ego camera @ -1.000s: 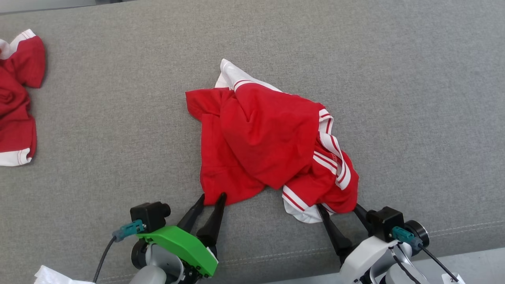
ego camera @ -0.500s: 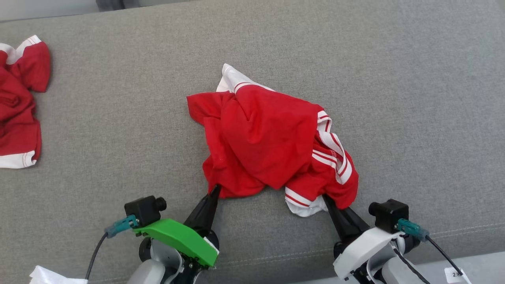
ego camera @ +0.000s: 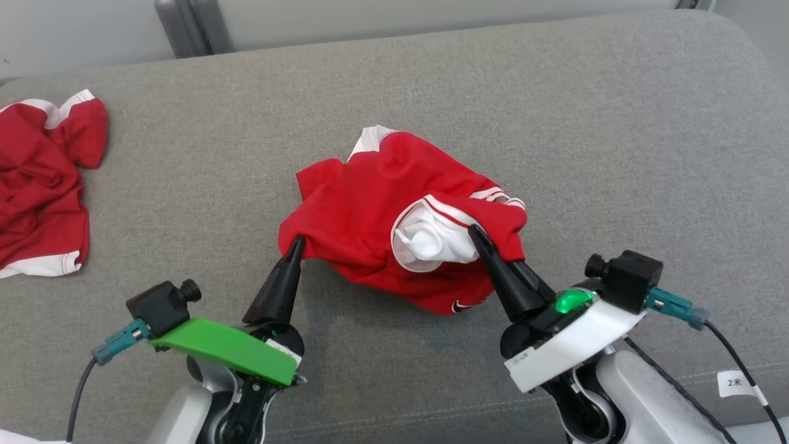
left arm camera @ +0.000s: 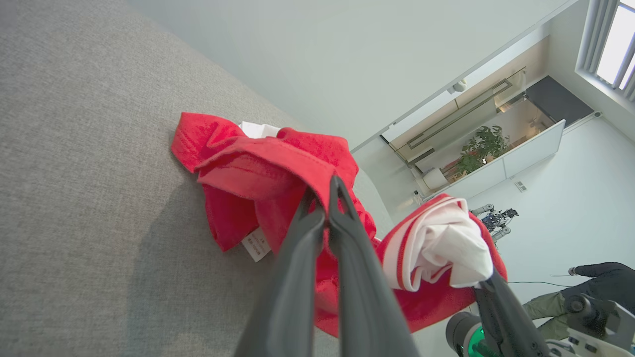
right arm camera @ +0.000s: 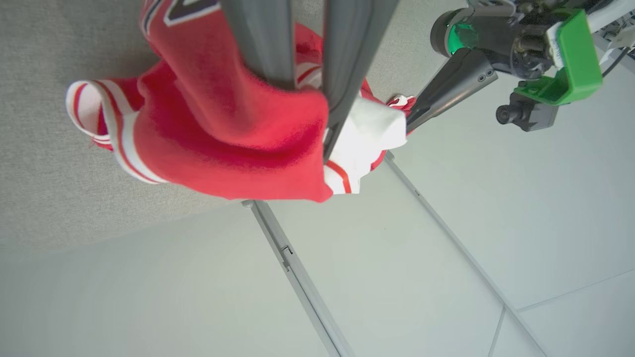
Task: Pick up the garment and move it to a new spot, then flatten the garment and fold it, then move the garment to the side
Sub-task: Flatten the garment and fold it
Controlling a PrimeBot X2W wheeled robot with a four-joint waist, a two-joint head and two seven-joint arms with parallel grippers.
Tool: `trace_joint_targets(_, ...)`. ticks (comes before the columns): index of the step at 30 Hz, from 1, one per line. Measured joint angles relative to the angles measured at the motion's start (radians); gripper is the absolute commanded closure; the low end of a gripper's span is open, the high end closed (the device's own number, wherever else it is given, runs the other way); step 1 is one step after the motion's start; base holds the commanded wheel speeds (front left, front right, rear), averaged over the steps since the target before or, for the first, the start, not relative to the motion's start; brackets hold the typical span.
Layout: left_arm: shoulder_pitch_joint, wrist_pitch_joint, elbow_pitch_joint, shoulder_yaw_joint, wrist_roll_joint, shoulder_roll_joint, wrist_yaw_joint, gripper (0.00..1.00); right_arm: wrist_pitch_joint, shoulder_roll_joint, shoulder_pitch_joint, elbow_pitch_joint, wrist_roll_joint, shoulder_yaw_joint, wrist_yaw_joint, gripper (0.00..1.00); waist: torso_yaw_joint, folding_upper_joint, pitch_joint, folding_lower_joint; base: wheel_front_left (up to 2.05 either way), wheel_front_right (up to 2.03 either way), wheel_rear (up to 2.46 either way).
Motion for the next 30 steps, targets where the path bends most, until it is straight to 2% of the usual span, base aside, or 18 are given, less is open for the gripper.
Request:
trace_joint_targets(8, 0.08, -0.01, -0.125, 0.073, -0.032, 0.046, 0.0, 1.0, 0.03, -0.095, 0.014, -0.192, 0.135, -0.008, 0.0, 1.0, -0.002, 0.0, -0.068, 0.0, 0.0, 0.0, 0.0)
trace_joint_targets(13, 0.133, -0.009, -0.236, 0.098, -0.062, 0.065, 0.005, 1.0, 0.048, -0.144, 0.087, -0.309, 0.205, -0.017, 0.0, 1.0, -0.008, 0.0, -0.114, 0.0, 0.0, 0.0, 0.0)
trace_joint_targets(21, 0.226, 0.031, -0.44, 0.116, -0.083, 0.111, 0.066, 1.0, 0.055, -0.158, 0.177, -0.519, 0.336, -0.032, 0.0, 1.0, -0.019, 0.0, -0.166, 0.0, 0.0, 0.0, 0.0)
trace_joint_targets(24, 0.247, 0.051, -0.484, 0.116, -0.109, 0.116, 0.085, 1.0, 0.055, -0.154, 0.206, -0.533, 0.368, -0.055, 0.0, 1.0, -0.022, 0.0, -0.163, 0.0, 0.0, 0.0, 0.0)
trace_joint_targets(30, 0.271, 0.107, -0.542, 0.147, -0.123, 0.167, 0.169, 1.0, 0.055, -0.131, 0.26, -0.512, 0.467, -0.108, -0.011, 1.0, -0.025, 0.0, -0.113, 0.0, 0.0, 0.0, 0.0)
